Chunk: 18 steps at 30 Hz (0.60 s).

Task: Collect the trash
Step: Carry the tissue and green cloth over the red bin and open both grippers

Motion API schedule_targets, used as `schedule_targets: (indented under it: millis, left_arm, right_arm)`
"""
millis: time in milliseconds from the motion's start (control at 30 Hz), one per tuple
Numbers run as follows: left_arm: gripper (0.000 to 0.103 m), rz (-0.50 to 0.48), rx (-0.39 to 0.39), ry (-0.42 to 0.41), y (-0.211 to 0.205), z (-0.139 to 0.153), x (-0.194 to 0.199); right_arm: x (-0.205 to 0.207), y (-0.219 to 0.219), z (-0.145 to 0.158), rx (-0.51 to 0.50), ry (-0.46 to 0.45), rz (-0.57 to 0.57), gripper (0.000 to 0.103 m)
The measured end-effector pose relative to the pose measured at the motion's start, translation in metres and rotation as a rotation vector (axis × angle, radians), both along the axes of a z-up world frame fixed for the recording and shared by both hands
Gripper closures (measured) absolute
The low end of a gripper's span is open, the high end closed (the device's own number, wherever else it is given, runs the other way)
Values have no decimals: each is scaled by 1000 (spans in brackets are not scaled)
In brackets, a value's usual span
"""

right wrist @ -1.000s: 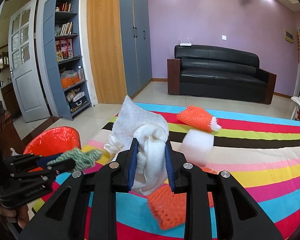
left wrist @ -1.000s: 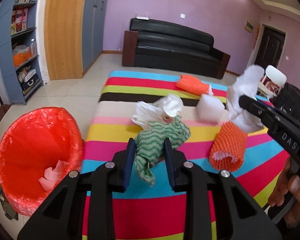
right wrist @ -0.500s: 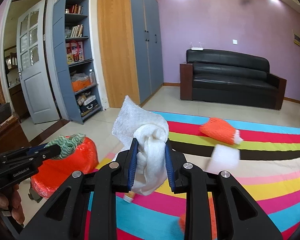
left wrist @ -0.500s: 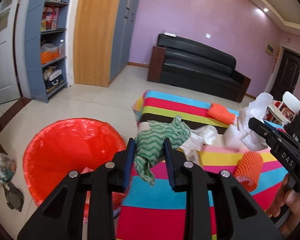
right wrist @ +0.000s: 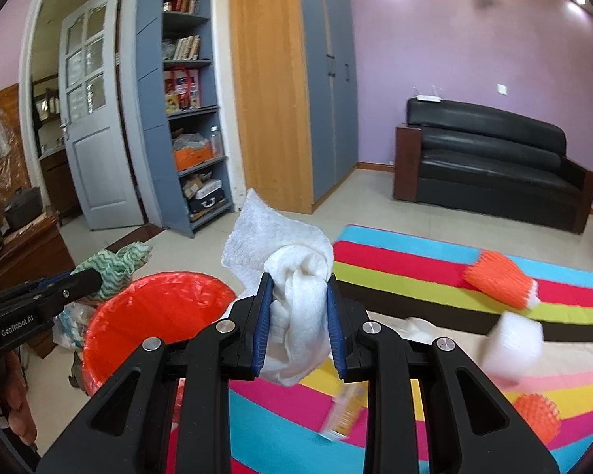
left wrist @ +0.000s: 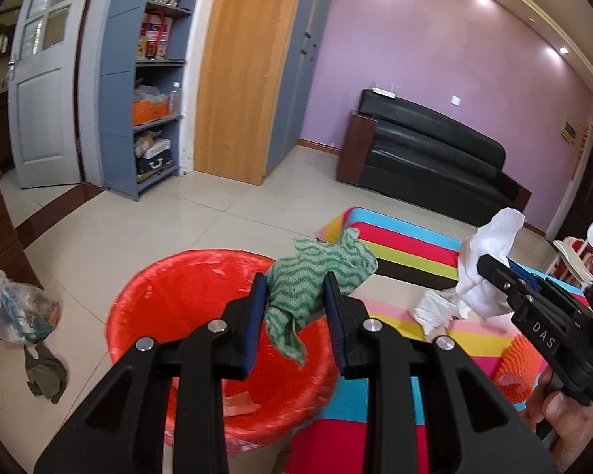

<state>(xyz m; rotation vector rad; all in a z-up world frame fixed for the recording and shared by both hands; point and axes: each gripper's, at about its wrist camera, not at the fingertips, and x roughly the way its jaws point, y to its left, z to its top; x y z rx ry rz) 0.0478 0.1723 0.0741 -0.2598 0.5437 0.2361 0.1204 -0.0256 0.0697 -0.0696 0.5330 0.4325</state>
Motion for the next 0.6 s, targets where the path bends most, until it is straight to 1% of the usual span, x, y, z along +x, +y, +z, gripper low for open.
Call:
schedule_targets:
  millis: [233, 467, 600]
  left_arm:
    - [74, 61, -22, 3, 24, 4, -8]
    - [74, 126, 1, 7, 41, 7, -14]
    - [74, 151, -12, 6, 49, 7, -16]
  right_arm:
    - [1, 41, -5, -14, 16, 85, 77]
    - [2, 72, -15, -36, 42, 140, 77]
    - [1, 86, -19, -39, 55, 182, 77]
